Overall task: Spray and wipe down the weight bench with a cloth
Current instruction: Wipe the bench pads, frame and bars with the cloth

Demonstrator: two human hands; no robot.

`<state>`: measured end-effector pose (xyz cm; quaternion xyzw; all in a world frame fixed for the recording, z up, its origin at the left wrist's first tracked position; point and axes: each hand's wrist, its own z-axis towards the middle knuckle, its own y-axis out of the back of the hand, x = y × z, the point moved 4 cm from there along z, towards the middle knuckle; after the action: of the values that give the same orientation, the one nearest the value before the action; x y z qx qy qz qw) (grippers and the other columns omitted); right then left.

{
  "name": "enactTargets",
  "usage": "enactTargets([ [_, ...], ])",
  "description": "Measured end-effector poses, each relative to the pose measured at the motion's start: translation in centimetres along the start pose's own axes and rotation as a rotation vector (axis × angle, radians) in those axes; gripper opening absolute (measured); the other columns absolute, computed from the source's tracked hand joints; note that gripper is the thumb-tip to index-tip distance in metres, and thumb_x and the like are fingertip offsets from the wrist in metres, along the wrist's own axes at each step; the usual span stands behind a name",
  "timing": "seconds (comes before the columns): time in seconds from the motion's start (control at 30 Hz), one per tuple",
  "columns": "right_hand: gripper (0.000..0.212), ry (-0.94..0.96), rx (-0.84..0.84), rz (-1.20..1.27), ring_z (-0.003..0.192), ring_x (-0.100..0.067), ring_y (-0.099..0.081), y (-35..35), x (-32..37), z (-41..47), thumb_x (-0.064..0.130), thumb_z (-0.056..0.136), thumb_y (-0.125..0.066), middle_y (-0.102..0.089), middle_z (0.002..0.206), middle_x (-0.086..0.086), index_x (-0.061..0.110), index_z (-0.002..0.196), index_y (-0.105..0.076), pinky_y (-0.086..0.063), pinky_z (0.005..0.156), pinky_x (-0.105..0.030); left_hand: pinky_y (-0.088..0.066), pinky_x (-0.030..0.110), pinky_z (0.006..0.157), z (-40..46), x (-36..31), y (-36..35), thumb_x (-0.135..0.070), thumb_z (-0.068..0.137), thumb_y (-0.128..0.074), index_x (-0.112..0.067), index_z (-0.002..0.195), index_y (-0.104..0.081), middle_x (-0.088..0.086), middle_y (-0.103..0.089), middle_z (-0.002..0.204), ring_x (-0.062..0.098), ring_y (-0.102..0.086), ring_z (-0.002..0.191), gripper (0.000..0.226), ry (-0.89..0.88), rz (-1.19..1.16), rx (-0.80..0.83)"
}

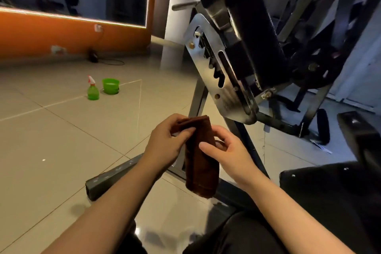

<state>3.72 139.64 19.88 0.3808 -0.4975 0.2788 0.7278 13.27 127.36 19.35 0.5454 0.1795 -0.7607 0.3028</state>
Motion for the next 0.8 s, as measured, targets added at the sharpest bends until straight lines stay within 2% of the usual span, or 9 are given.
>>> enactTargets([
  [0.1,0.060,-0.036,0.040,0.048,0.110,-0.019,-0.063,0.0,0.9,-0.1,0.035,0.080,-0.075,-0.052,0.131,0.009,0.048,0.129,-0.045,-0.055,0.089,-0.034,-0.051,0.035,0.090,-1.1,-1.1,-0.1,-0.013,0.094,-0.058,-0.025,0.096,-0.065,-0.006,-0.068,0.096,0.015,-0.063,0.101,0.014,-0.021,0.019,0.022],
  [0.17,0.070,-0.062,0.084,0.046,0.116,-0.020,-0.058,0.2,1.5,-0.1,0.034,0.076,-0.074,-0.045,0.136,0.015,0.059,0.131,-0.039,-0.052,0.095,-0.039,-0.053,0.036,0.089,-1.6,-1.9,-0.3,-0.017,0.091,-0.058,-0.028,0.095,-0.065,-0.006,-0.068,0.095,0.016,-0.064,0.099,0.013,-0.035,0.013,0.061],
  [0.3,0.033,-0.020,0.106,-0.005,0.103,-0.014,-0.066,1.4,3.5,-0.2,0.018,0.089,-0.068,-0.066,0.111,0.005,0.026,0.119,-0.060,-0.053,0.080,-0.023,-0.053,0.023,0.081,-1.3,-4.5,-0.3,-0.002,0.091,-0.057,-0.028,0.092,-0.065,-0.014,-0.068,0.088,0.008,-0.065,0.091,0.027,-0.135,0.089,0.051],
  [0.37,0.022,-0.025,0.105,-0.025,0.101,-0.015,-0.066,2.2,4.2,-0.1,0.024,0.090,-0.067,-0.068,0.106,-0.001,0.020,0.111,-0.062,-0.053,0.081,-0.022,-0.051,0.019,0.076,-0.9,-5.7,-0.1,0.002,0.089,-0.058,-0.030,0.089,-0.066,-0.014,-0.069,0.085,0.007,-0.065,0.088,0.032,-0.165,0.114,0.031],
  [0.43,0.023,-0.021,0.103,-0.060,0.099,-0.016,-0.065,3.3,5.5,-0.1,0.032,0.086,-0.066,-0.068,0.104,-0.002,0.021,0.107,-0.064,-0.054,0.082,-0.023,-0.053,0.020,0.077,-0.4,-7.4,0.0,0.002,0.088,-0.058,-0.030,0.088,-0.066,-0.014,-0.069,0.083,0.007,-0.065,0.087,0.033,-0.183,0.143,0.003],
  [0.53,0.009,0.054,-0.022,-0.288,0.088,-0.023,-0.063,4.9,7.3,-0.1,0.020,0.092,-0.064,-0.065,0.099,0.002,0.026,0.099,-0.067,-0.053,0.073,-0.025,-0.054,0.026,0.081,0.2,-9.9,0.3,0.002,0.087,-0.059,-0.030,0.085,-0.068,-0.011,-0.070,0.083,0.010,-0.065,0.089,0.033,-0.221,0.199,-0.066],
  [0.63,0.009,0.158,-0.205,-0.514,0.073,-0.007,-0.057,5.7,9.4,0.1,0.022,0.093,-0.062,-0.056,0.102,0.013,0.029,0.099,-0.066,-0.049,0.064,-0.019,-0.052,0.018,0.077,0.8,-12.0,0.5,-0.004,0.088,-0.063,-0.036,0.082,-0.066,-0.016,-0.068,0.081,0.003,-0.062,0.086,0.033,-0.265,0.279,-0.113],
  [0.73,0.012,0.252,-0.277,-0.428,0.064,-0.011,-0.064,5.4,11.8,0.7,0.015,0.096,-0.057,-0.061,0.093,0.007,0.024,0.099,-0.064,-0.051,0.054,-0.018,-0.051,0.018,0.068,2.0,-13.4,1.5,-0.018,0.088,-0.067,-0.040,0.080,-0.065,-0.017,-0.068,0.077,0.001,-0.063,0.078,0.024,-0.315,0.373,-0.177],
  [0.8,0.015,0.353,-0.333,-0.405,0.063,-0.009,-0.067,4.8,13.4,1.5,0.010,0.096,-0.056,-0.064,0.084,0.004,0.025,0.099,-0.059,-0.057,0.057,-0.024,-0.047,0.010,0.064,2.7,-13.9,2.7,-0.024,0.088,-0.068,-0.039,0.081,-0.065,-0.018,-0.068,0.076,-0.003,-0.063,0.074,0.017,-0.349,0.395,-0.273],
])
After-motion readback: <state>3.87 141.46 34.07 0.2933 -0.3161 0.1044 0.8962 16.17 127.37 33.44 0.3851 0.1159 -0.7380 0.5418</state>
